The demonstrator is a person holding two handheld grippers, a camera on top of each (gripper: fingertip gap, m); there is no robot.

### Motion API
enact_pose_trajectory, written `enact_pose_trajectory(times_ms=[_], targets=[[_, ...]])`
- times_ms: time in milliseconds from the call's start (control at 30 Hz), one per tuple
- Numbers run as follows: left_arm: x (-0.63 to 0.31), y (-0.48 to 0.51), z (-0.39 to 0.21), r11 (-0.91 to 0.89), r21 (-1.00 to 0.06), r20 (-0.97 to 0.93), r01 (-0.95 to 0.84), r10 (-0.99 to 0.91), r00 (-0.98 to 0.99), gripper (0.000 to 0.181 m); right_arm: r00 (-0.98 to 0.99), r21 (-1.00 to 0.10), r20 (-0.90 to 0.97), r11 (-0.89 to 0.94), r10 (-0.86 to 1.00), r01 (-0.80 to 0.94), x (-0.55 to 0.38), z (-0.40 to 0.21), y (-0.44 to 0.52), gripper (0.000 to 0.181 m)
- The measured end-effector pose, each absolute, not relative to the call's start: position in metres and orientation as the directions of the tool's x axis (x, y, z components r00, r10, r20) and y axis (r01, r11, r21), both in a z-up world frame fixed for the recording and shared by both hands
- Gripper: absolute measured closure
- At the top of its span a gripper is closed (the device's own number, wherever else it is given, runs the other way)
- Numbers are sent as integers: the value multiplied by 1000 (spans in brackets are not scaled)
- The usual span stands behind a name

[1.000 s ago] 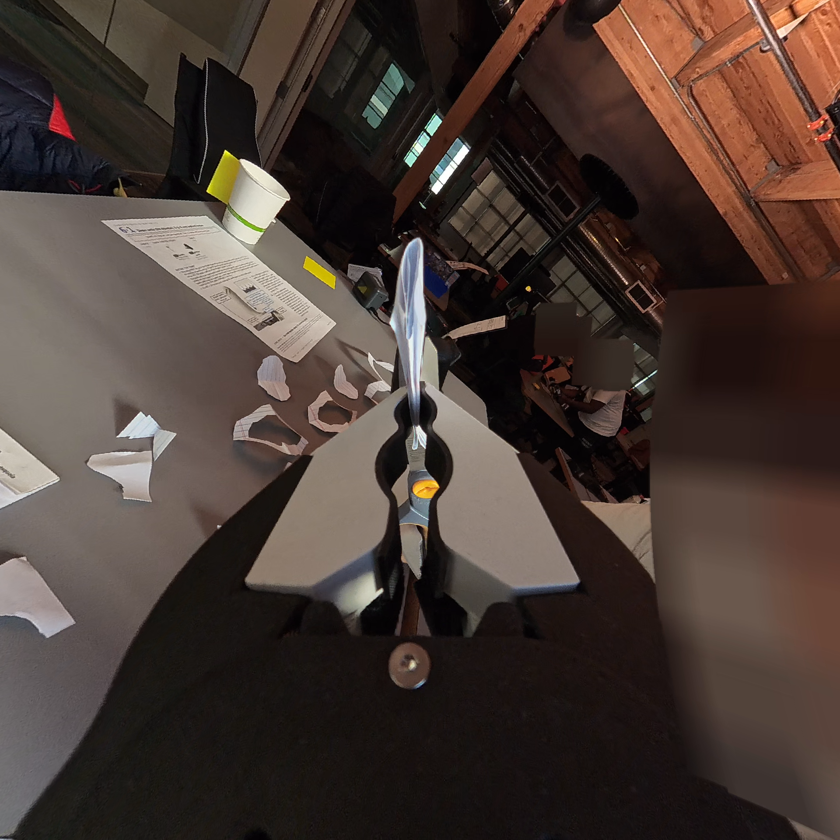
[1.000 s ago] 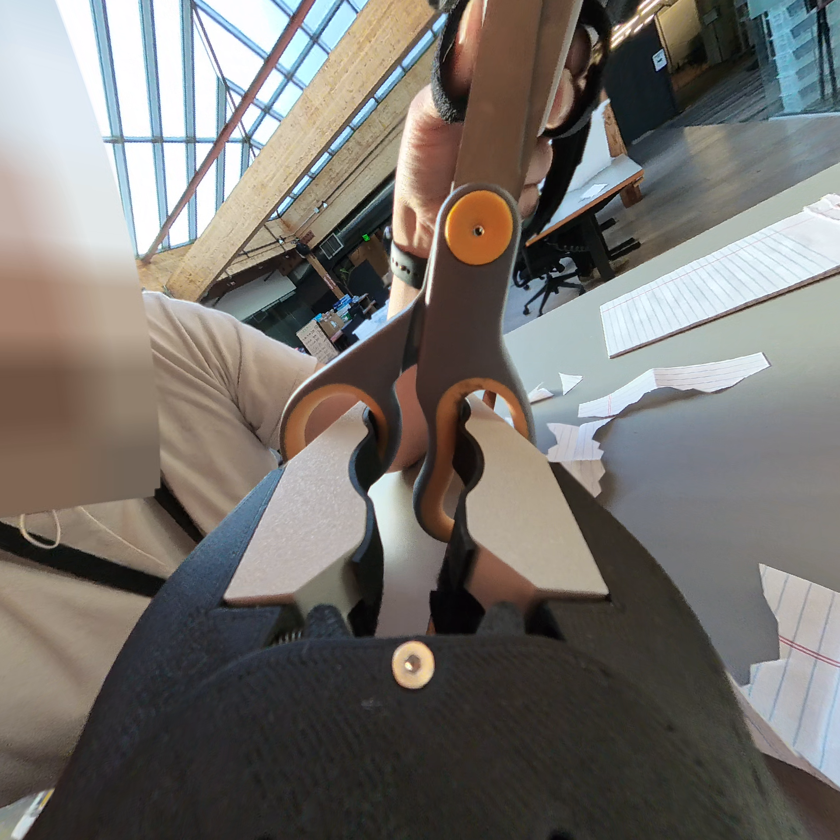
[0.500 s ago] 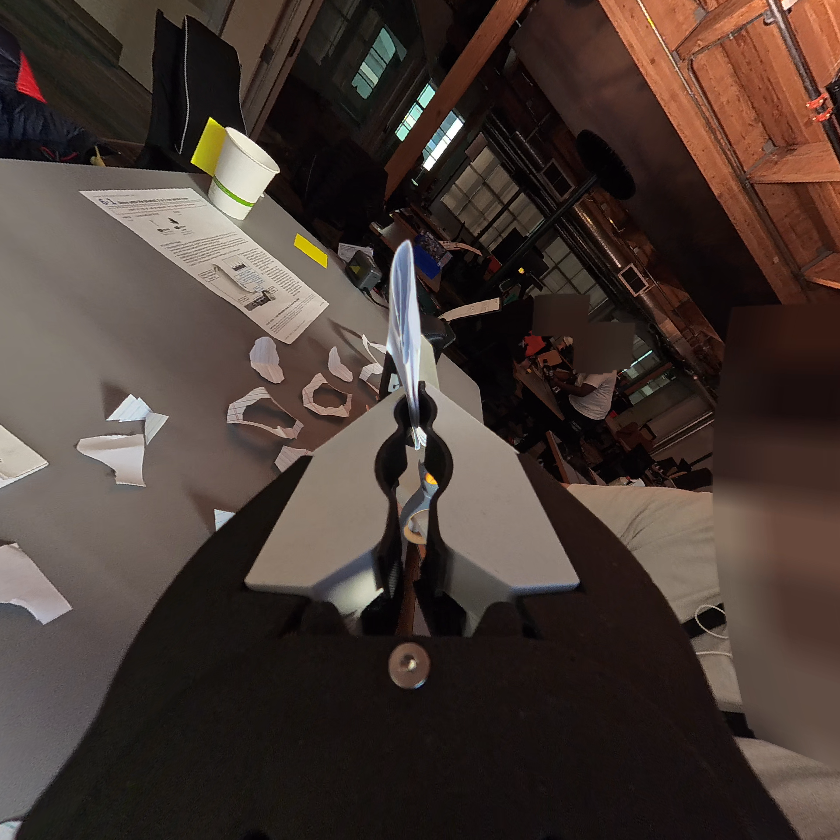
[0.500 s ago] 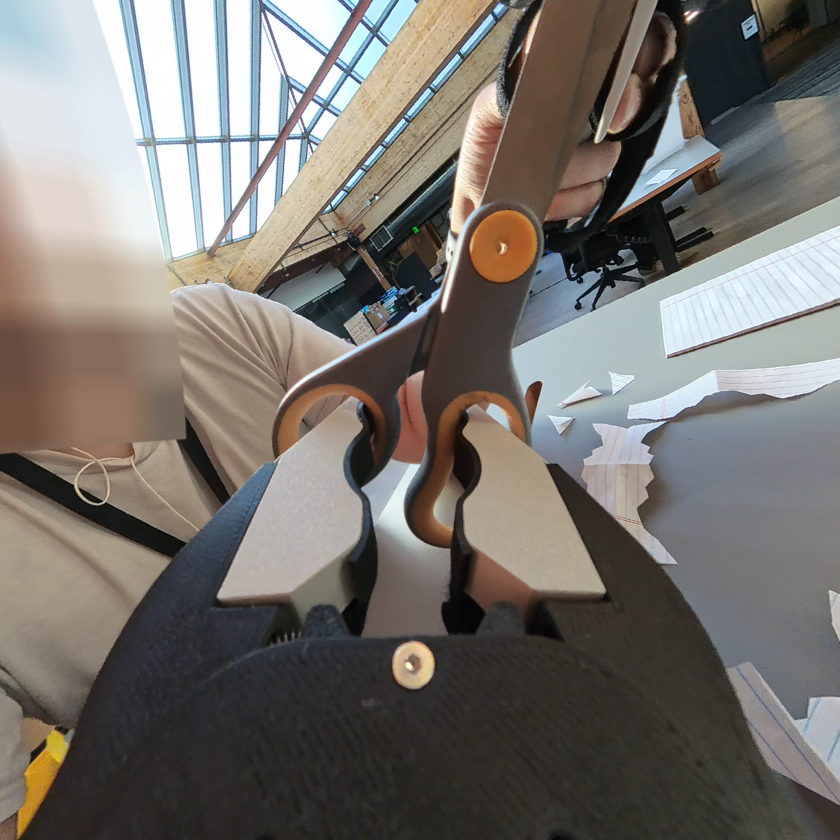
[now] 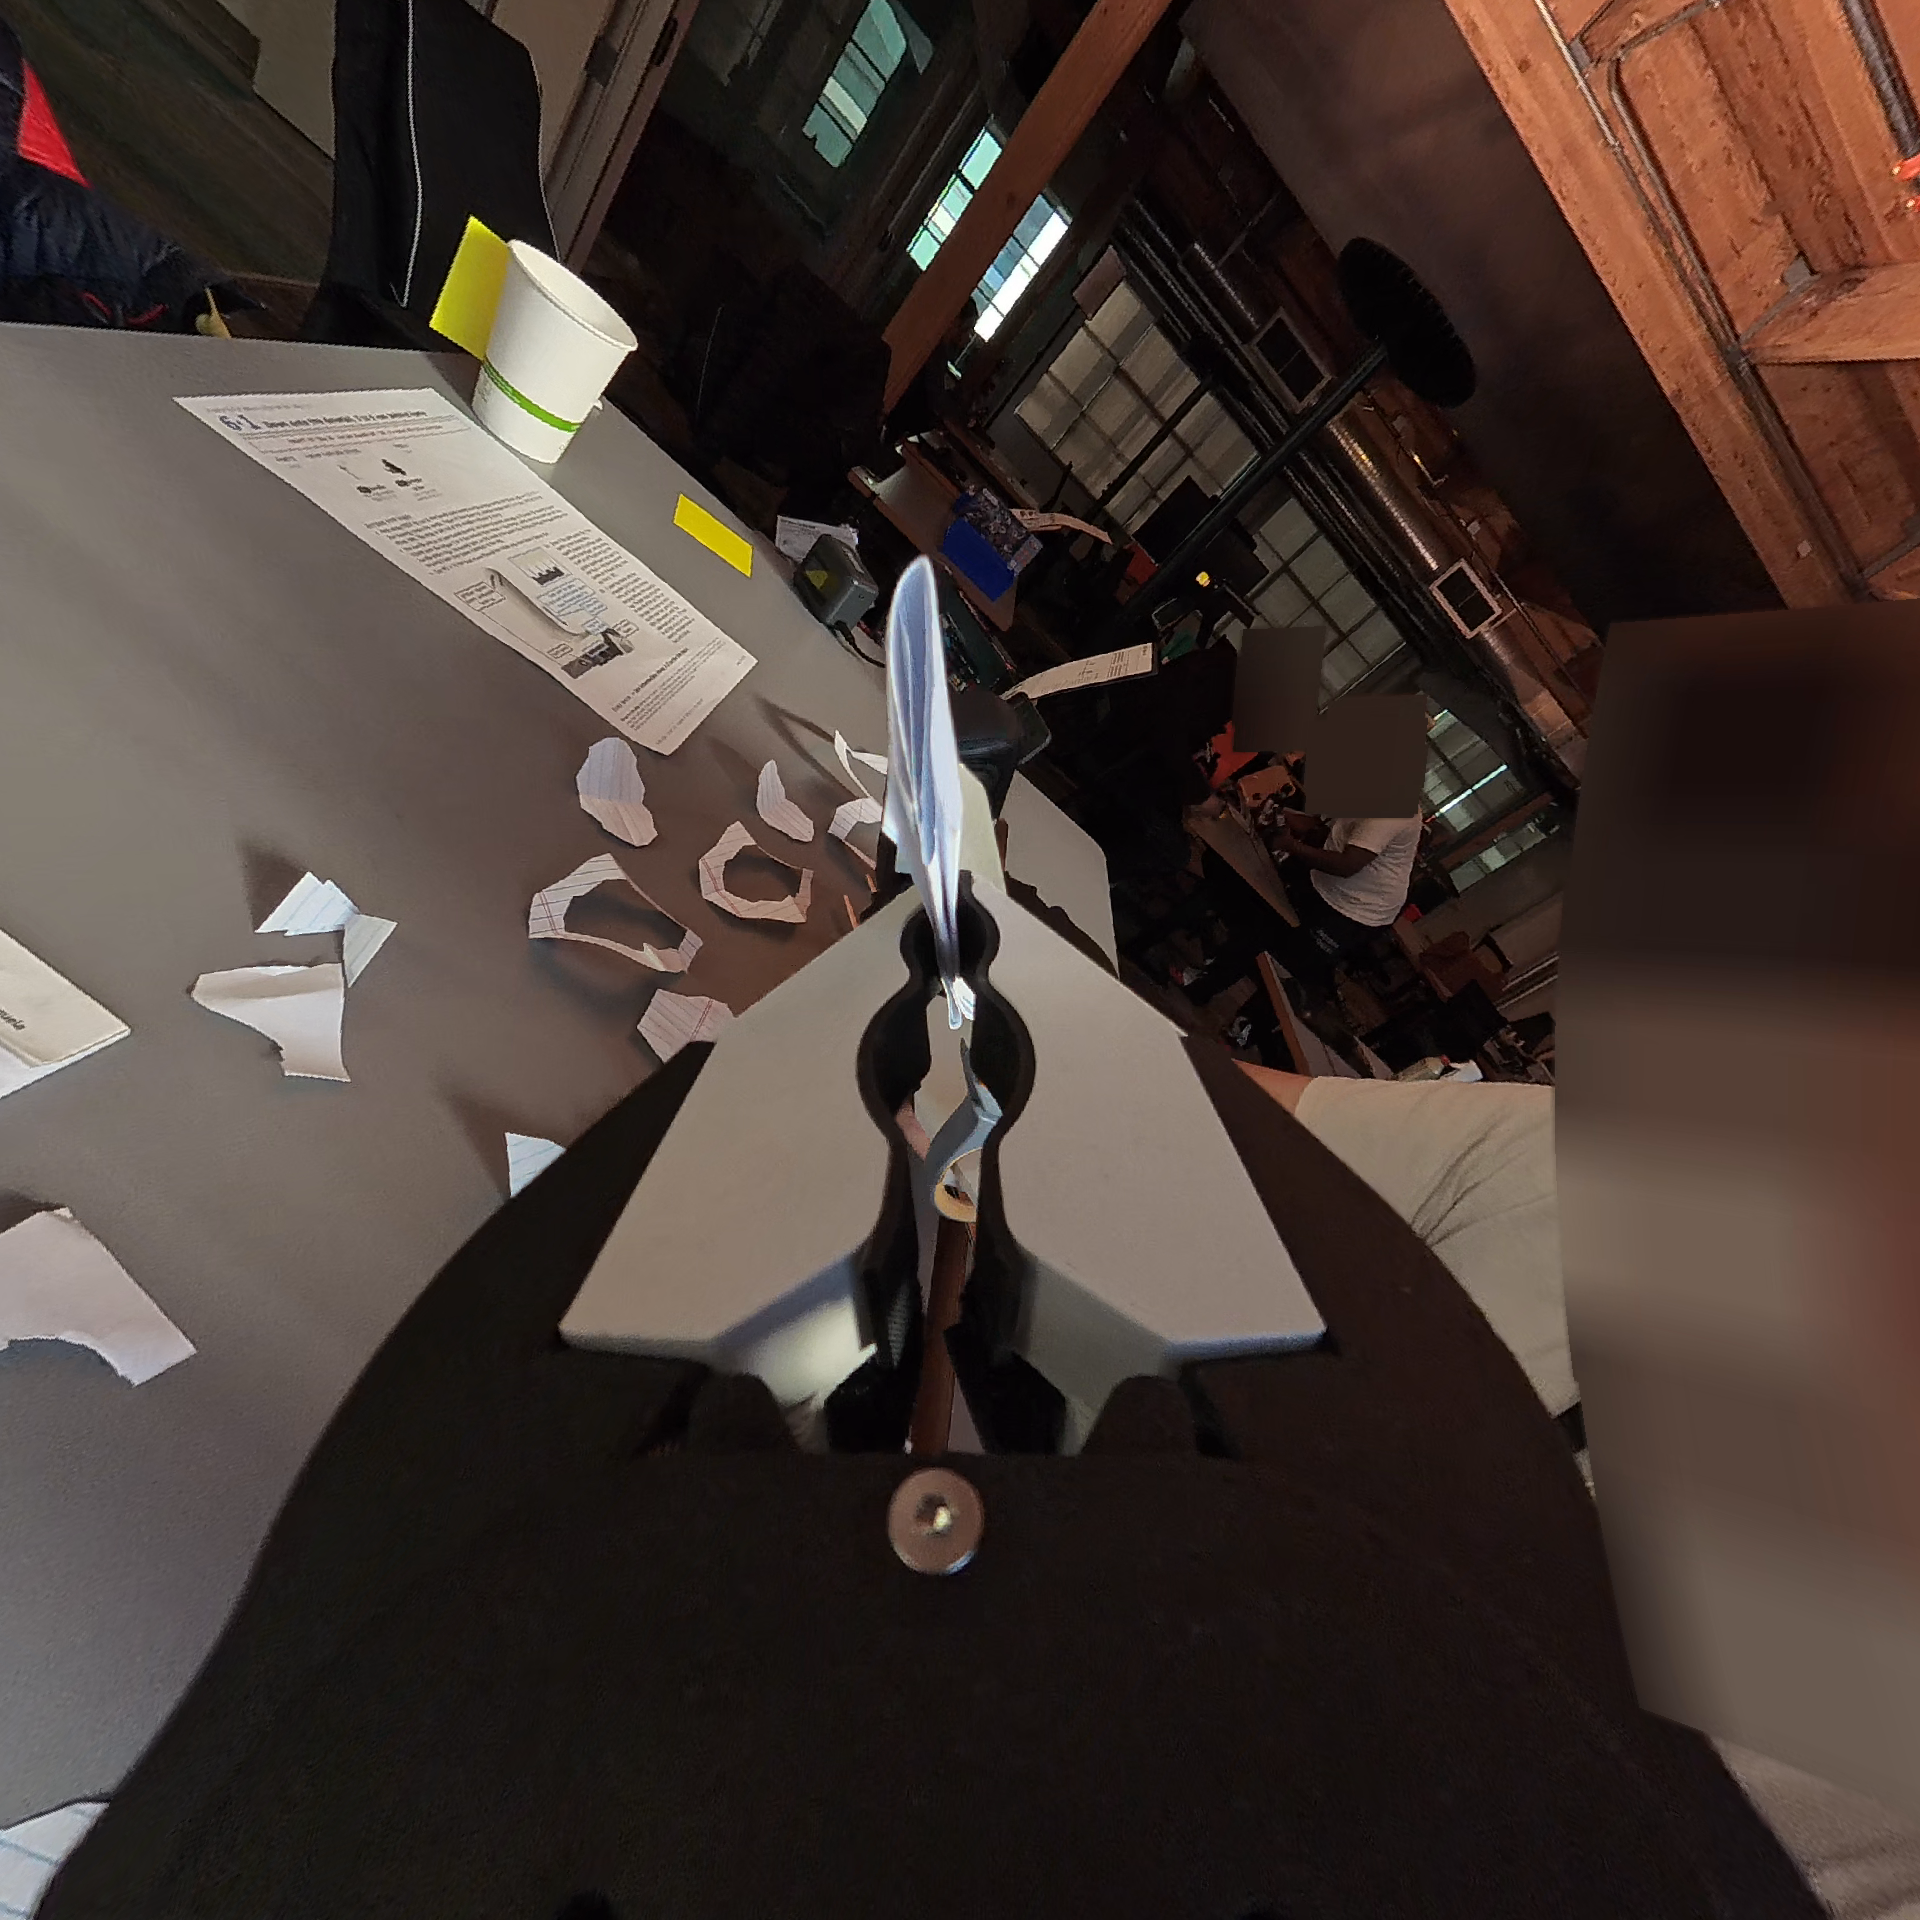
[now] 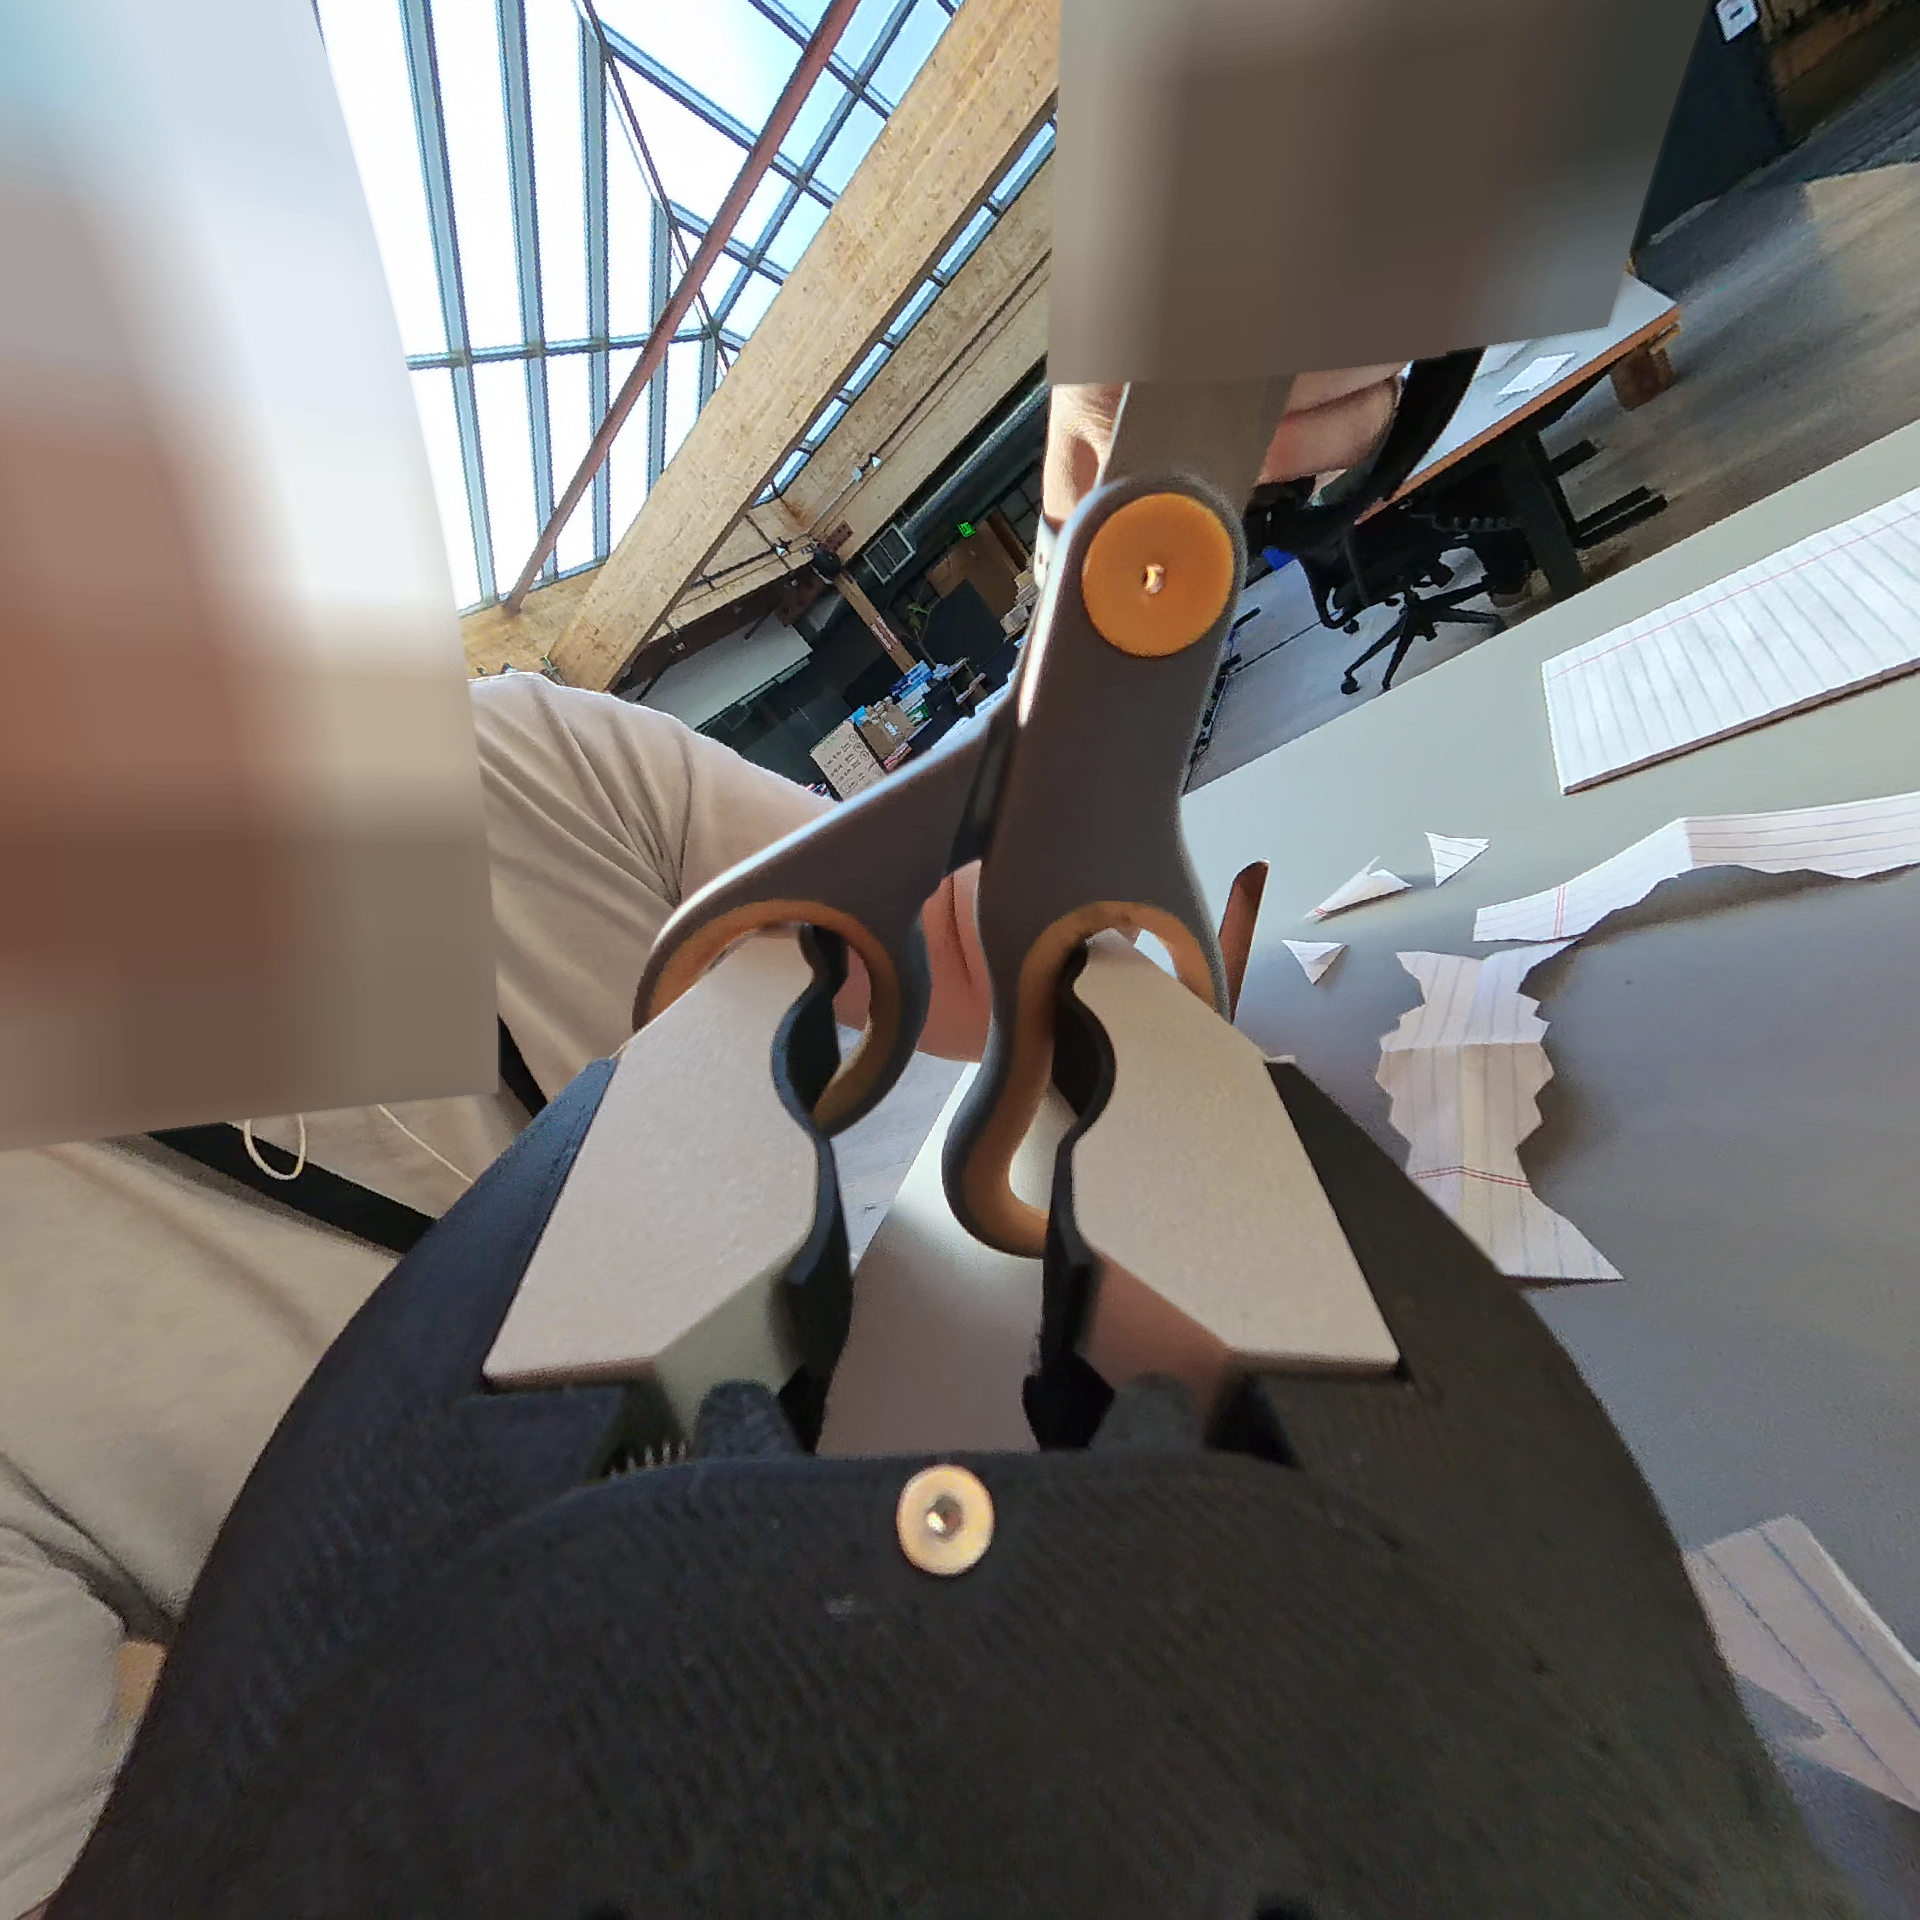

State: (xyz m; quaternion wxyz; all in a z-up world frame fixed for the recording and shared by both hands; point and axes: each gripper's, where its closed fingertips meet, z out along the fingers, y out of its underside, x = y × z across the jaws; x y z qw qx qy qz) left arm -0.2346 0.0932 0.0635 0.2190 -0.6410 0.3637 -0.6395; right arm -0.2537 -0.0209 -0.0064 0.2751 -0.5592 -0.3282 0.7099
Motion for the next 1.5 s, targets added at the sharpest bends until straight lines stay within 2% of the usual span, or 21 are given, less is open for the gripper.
enact_pose_trajectory(times_ms=[167, 300, 467, 700, 1500], targets=[[-235, 92, 57, -647, -731, 674, -215, -735, -81, 181, -230, -761, -629, -649, 743, -14, -254, -9, -23, 144], [-234, 88, 50, -639, -723, 675, -263, -734, -75, 181, -203, -761, -630, -648, 750, -30, -249, -7, -13, 134], [-230, 85, 44, -637, -712, 681, -295, -729, -70, 181, -130, -776, -629, -629, 766, 45, -249, -21, -13, 145], [-235, 84, 41, -640, -698, 692, -321, -719, -71, 181, -105, -778, -628, -623, 771, 82, -249, -27, -14, 147], [-239, 84, 42, -643, -694, 696, -324, -714, -73, 181, -120, -795, -605, -606, 787, 38, -259, -28, -15, 154]])
